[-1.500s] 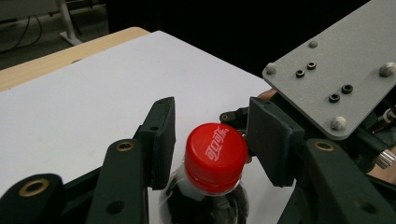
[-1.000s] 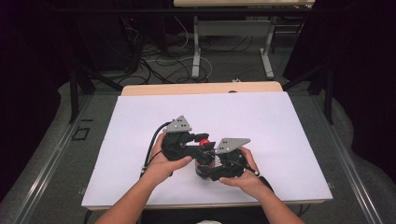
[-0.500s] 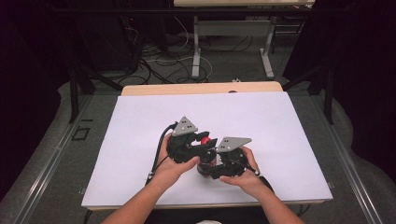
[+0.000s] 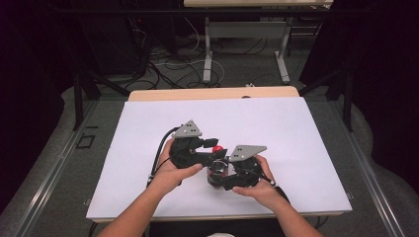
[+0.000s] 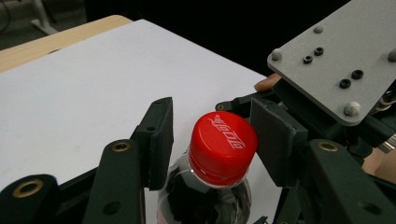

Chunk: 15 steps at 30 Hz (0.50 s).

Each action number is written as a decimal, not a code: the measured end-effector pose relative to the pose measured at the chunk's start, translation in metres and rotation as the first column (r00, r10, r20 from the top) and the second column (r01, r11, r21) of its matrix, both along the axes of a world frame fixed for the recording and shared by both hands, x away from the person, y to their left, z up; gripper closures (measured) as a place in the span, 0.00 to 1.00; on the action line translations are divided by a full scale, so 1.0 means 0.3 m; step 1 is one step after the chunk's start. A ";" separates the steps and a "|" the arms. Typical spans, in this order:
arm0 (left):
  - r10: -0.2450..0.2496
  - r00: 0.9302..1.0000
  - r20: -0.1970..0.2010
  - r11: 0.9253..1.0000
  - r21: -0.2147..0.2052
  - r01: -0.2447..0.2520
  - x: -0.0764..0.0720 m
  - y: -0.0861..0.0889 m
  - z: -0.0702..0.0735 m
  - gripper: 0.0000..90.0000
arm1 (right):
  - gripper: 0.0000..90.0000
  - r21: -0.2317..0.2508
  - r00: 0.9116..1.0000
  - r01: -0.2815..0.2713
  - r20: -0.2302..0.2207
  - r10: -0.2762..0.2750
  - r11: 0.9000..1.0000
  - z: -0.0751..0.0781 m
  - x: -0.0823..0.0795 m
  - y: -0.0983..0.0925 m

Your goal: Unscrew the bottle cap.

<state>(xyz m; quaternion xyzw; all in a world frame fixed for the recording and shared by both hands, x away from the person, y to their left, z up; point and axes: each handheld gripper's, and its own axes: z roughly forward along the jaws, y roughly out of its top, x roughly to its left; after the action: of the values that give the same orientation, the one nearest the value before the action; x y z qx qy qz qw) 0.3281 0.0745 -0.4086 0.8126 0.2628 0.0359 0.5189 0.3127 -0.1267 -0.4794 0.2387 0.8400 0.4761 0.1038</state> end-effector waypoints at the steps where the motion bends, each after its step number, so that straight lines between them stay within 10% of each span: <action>1: -0.005 1.000 0.000 1.000 -0.002 0.005 0.002 0.000 -0.002 0.57 | 0.33 0.000 1.000 0.001 0.001 -0.001 1.000 0.000 -0.002 0.001; 8: -0.006 0.999 0.034 1.000 0.015 0.005 -0.005 -0.024 -0.009 0.67 | 0.33 -0.011 1.000 0.013 -0.022 -0.013 1.000 -0.005 -0.003 0.003; 15: 0.140 0.987 0.076 0.989 0.039 -0.143 -0.045 -0.070 -0.007 0.68 | 0.33 -0.009 0.999 0.039 -0.010 -0.039 0.999 -0.008 0.003 -0.003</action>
<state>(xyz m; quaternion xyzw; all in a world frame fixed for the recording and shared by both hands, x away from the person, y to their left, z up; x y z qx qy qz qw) 0.3146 0.0537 -0.4108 0.8014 0.2997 0.1082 0.5061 0.3138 -0.1275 -0.4817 0.2570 0.8378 0.4690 0.1101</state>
